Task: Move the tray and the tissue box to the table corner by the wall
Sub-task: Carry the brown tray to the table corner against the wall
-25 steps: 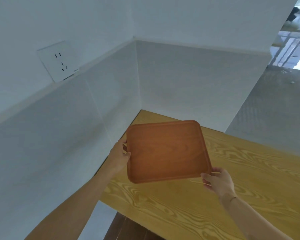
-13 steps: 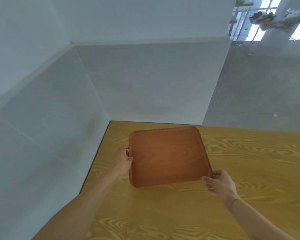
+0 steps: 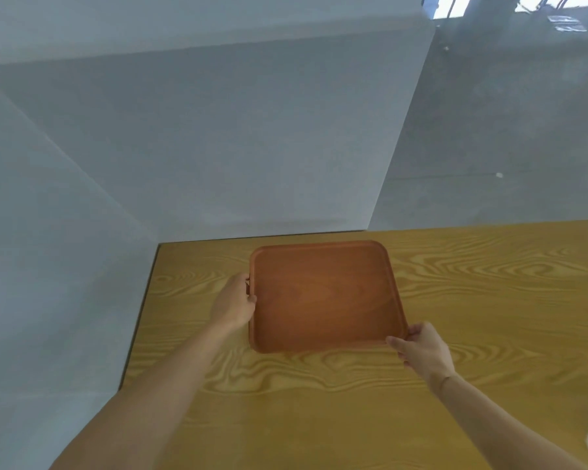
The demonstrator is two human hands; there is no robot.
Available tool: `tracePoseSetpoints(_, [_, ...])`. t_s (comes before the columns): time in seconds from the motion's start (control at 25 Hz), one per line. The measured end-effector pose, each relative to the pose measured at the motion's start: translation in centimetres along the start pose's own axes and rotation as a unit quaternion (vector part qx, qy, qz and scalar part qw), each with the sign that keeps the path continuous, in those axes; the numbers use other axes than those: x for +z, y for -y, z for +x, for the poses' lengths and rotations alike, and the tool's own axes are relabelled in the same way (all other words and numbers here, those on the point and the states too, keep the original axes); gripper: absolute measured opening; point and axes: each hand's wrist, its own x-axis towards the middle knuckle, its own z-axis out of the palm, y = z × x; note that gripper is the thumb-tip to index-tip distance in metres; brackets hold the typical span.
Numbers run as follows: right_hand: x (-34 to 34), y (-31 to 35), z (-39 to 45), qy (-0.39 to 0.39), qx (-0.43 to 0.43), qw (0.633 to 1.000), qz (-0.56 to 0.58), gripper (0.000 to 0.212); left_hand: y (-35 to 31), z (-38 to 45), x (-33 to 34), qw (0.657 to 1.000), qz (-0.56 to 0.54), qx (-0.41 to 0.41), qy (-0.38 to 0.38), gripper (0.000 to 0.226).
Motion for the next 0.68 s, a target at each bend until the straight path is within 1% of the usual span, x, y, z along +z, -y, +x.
tracePoseSetpoints(0.16, [1.3, 0.9, 2.1, -0.007, 0.017, 1.000, -0.012, 0.039, 0.6, 3.2, 1.0, 1.000, 0.012, -0.004, 0.022, 0.043])
tracePoseSetpoints(0.36, [2.8, 1.5, 4.5, -0.012, 0.030, 0.999, -0.025, 0.041, 1.2, 5.7, 2.2, 0.999, 0.023, -0.004, 0.025, 0.046])
tracePoseSetpoints(0.48, [3.2, 1.5, 5.4, -0.012, 0.024, 0.999, -0.025, 0.040, 1.4, 6.6, 2.7, 0.999, 0.026, -0.002, 0.029, 0.050])
tracePoseSetpoints(0.68, [3.3, 1.6, 6.2, -0.019, 0.005, 0.999, -0.044, 0.040, 1.4, 7.5, 3.4, 0.998, 0.050, 0.012, 0.026, 0.050])
